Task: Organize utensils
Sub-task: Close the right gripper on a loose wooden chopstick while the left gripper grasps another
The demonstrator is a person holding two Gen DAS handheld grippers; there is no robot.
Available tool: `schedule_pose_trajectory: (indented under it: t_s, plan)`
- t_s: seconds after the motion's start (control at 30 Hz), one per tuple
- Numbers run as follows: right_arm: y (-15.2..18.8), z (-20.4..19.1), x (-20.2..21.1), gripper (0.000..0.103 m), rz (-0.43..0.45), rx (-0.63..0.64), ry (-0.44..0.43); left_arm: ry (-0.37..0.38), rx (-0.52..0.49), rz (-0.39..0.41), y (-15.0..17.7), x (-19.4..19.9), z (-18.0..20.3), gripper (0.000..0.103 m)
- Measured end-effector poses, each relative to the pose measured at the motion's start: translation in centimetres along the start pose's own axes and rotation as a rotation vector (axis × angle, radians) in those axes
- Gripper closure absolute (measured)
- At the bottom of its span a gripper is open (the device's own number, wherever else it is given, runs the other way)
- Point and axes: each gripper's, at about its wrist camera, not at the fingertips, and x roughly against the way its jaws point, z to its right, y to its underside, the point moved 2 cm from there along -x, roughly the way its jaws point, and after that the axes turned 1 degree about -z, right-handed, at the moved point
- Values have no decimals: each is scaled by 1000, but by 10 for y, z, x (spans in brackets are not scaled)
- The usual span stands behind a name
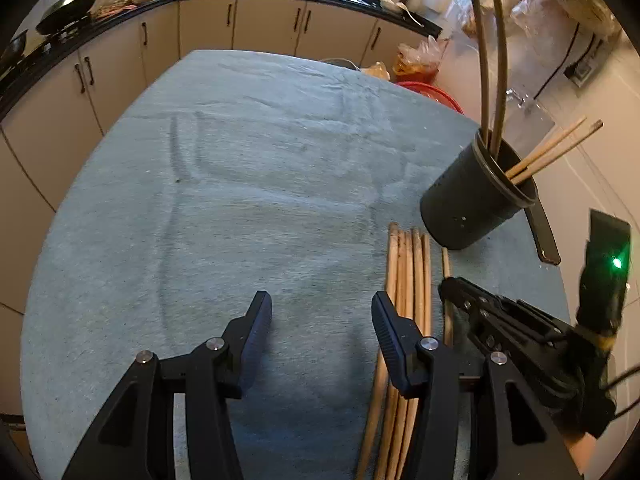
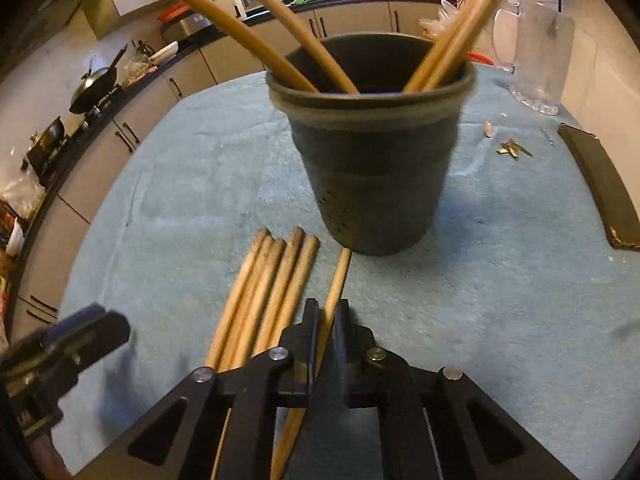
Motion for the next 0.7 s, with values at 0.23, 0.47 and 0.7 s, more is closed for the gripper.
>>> schedule_pose_trajectory:
  t_s: [0.23, 0.47, 0.7]
  plan:
    - [21, 28, 19, 93, -3, 5, 49, 19, -88, -46, -11, -20, 28, 51]
    - [27, 48, 27, 93, 16, -20, 43, 8, -143, -129, -22, -57, 48, 74]
    - [33, 62, 30, 93, 32, -27, 8, -34, -162, -148, -38, -71, 57, 81]
